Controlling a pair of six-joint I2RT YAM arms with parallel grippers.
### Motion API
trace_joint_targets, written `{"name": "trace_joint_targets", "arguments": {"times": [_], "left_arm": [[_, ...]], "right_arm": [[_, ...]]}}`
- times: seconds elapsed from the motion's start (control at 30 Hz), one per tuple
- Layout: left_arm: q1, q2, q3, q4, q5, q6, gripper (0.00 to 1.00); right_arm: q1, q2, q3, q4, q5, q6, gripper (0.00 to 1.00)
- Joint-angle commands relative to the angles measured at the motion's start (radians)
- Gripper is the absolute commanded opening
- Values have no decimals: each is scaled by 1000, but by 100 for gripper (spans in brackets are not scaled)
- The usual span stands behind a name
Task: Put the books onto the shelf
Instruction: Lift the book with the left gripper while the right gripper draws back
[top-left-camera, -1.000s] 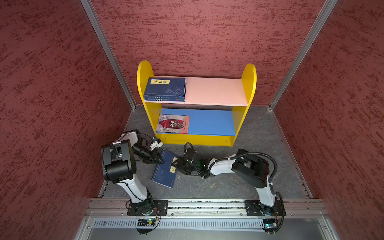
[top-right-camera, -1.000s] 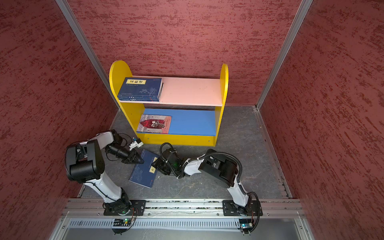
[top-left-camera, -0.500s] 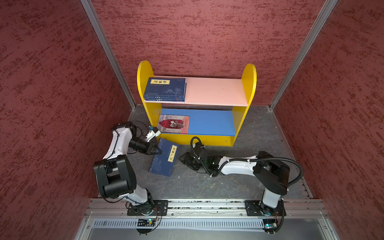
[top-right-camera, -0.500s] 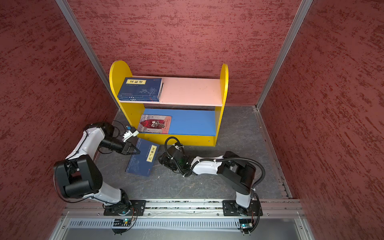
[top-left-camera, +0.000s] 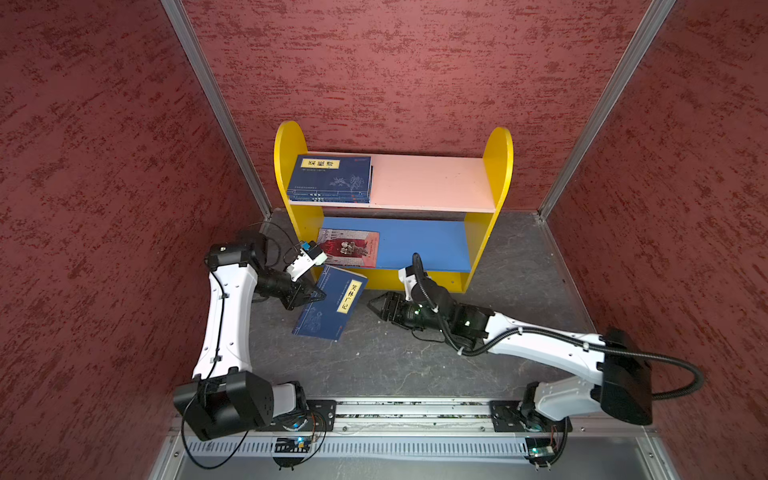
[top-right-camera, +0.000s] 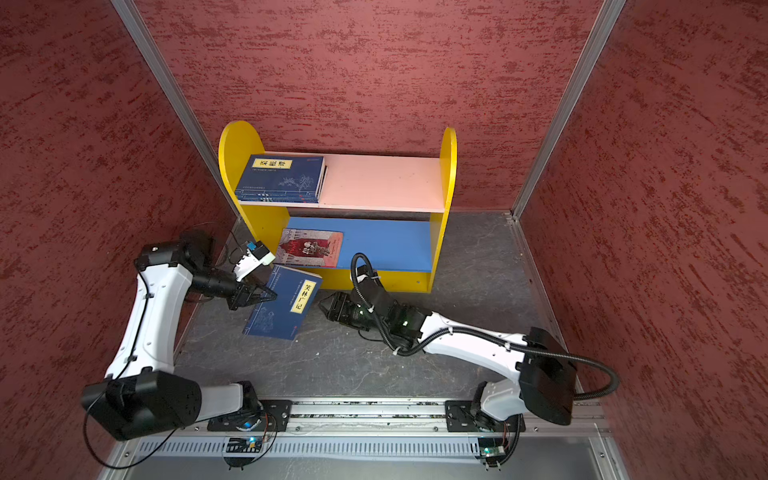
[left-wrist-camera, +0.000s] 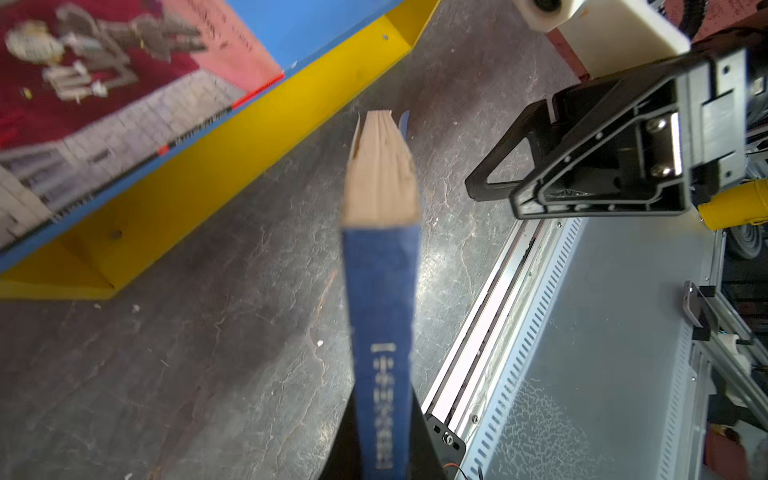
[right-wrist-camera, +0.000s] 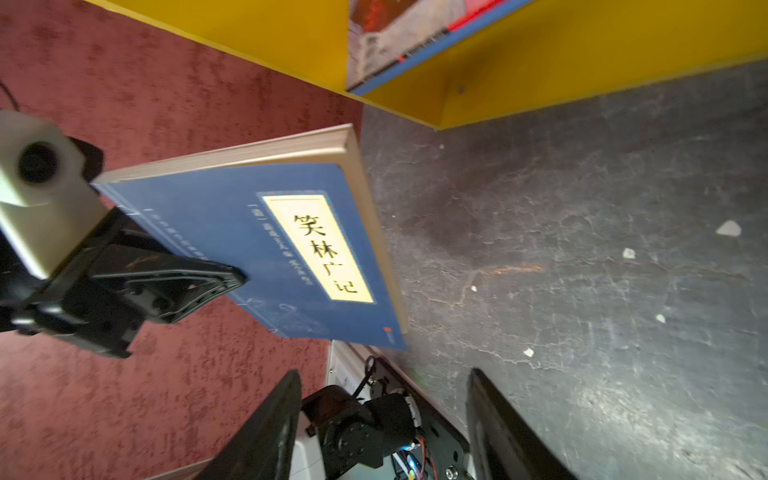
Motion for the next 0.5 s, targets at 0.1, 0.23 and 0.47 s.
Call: {"name": "trace_joint_targets", "arguments": {"times": [0.1, 0.23, 0.47], "left_arm": [[-120, -67, 175, 108, 160, -436, 0], [-170, -82, 300, 290, 249, -701, 0], [-175, -164, 261, 942, 250, -1325, 0]], "right_arm": [[-2, -150, -16, -67, 107, -80, 65], [-1, -235, -21, -44, 128, -109, 65], [-1, -358, -32, 127, 137, -196, 67]]}}
